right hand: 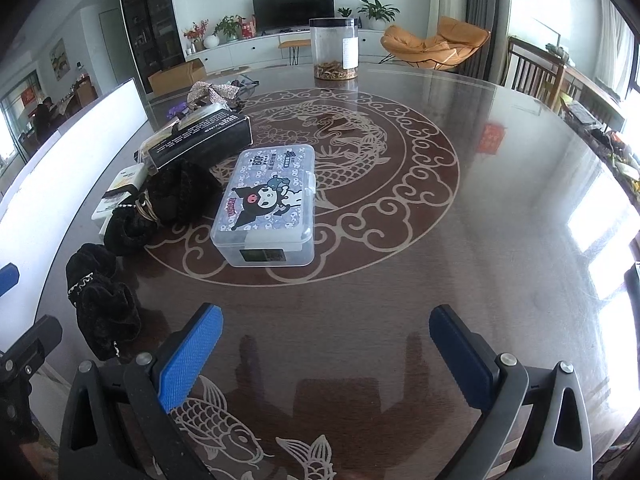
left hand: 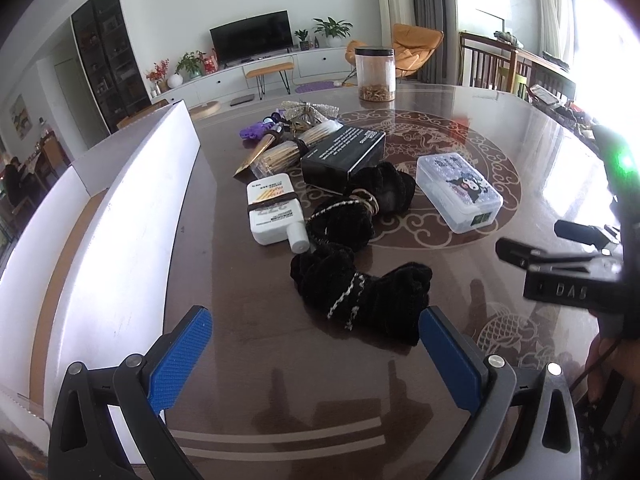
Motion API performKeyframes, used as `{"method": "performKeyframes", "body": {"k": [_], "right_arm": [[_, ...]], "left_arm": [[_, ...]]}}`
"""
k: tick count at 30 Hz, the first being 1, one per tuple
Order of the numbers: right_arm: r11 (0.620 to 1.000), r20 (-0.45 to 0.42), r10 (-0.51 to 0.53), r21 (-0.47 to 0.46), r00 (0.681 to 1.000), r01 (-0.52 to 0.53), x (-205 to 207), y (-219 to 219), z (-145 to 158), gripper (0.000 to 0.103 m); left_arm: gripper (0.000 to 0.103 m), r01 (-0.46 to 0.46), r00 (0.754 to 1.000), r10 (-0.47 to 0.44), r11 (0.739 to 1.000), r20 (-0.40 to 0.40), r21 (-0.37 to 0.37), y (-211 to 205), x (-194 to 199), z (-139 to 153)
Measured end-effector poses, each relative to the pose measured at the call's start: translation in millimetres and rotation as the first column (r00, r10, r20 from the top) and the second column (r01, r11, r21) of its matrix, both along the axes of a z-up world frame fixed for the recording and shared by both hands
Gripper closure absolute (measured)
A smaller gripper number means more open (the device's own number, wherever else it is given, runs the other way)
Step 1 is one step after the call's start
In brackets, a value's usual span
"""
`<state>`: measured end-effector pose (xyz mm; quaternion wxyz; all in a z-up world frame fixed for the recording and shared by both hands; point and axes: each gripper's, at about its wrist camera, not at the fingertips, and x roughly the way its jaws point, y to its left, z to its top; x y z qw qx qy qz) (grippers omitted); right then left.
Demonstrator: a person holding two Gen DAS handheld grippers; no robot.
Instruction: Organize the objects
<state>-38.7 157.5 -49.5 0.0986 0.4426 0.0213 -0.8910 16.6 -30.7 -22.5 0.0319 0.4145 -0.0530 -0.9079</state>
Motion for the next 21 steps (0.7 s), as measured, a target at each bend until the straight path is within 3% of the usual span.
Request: {"method": "performKeyframes", "body": {"k": [10, 15, 21], "right_arm": [[0.999, -0.022, 0.04, -0.009, 0.999, -0.041, 3, -8, 5, 0.0], [0.999, -0.009, 0.043, 0.001, 0.999, -0.043, 1, -10, 3, 0.0], [1.0, 0.024, -0.004, -0.01, 1.0, 0.004, -3, -1, -3, 0.0]], "left_arm": [[0.0, 0.007, 0.997, -0.01, 0.999, 0.072, 0.033, -24, 8, -20], [0.0, 0.029, 0.989, -0.044, 0.994, 0.139, 0.103, -9, -7, -35], [0.0, 0.078, 0.973, -0.099, 0.991, 0.207, 0.108, 17, -22, -47]]}}
